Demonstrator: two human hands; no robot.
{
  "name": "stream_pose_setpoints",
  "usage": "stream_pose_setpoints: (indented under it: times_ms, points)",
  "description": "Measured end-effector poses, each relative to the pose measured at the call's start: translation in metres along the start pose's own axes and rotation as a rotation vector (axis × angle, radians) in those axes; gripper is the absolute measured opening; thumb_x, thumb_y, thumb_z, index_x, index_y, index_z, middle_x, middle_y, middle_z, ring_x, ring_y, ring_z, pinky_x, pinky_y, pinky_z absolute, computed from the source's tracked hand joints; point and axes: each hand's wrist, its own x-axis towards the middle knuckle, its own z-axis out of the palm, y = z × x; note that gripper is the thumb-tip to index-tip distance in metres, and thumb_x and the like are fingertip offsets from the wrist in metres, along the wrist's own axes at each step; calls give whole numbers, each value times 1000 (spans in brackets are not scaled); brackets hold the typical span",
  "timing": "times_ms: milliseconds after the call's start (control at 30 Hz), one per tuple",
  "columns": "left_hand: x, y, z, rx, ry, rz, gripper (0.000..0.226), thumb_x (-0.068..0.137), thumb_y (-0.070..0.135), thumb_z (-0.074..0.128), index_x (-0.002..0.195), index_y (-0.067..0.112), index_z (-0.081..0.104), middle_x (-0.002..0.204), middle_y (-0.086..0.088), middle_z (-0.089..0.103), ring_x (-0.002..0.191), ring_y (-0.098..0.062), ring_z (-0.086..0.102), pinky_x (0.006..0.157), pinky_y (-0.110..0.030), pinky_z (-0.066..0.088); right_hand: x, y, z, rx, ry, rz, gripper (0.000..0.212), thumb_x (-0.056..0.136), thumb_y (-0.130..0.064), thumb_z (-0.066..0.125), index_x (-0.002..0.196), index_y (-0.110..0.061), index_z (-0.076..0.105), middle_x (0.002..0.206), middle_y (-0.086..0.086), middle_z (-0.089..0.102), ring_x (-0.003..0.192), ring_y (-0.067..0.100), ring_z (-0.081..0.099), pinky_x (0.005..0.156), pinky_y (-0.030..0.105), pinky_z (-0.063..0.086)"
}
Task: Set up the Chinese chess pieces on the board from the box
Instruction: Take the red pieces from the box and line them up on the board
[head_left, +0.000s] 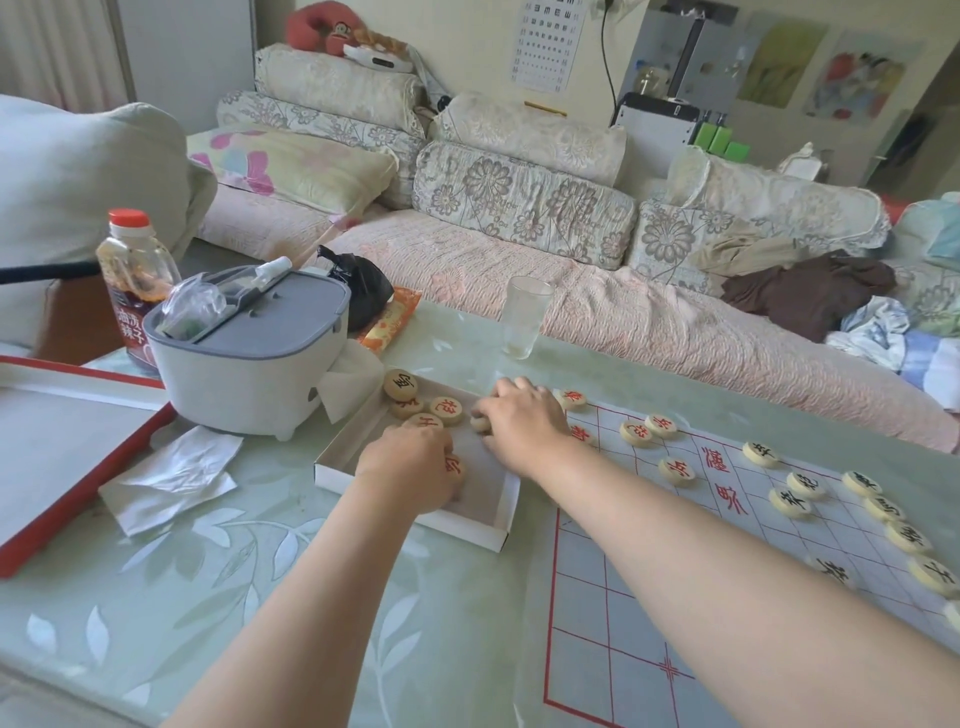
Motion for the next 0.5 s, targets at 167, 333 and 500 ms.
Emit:
stream_pose_setpoints:
  times_ms: [167,333,500]
  points:
    - [-2,-2,-3,-32,5,19,46,80,39,64,122,21,57,124,-4,52,113,-26,50,91,-35,46,0,-5,5,147,68,14,25,97,-40,54,116,-31,68,117,2,62,120,27,46,96,36,35]
    - [-3,1,-9,-117,64,27,42,88,29,59,127,16,52,127,-7,50,111,-25,53,87,-31,45,-16,4,-10,991,144,249,15,96,-21,61,108,-22,70,101,3,71,79,17,67,74,26,52]
    - [-12,20,-14,-267,101,132,50,79,23,75,124,15,55,125,-3,48,111,-20,50,82,-20,34,-54,23,-25,1403,36,371,24,100,-6,53,109,-26,64,98,13,70,62,14,66,48,19,41]
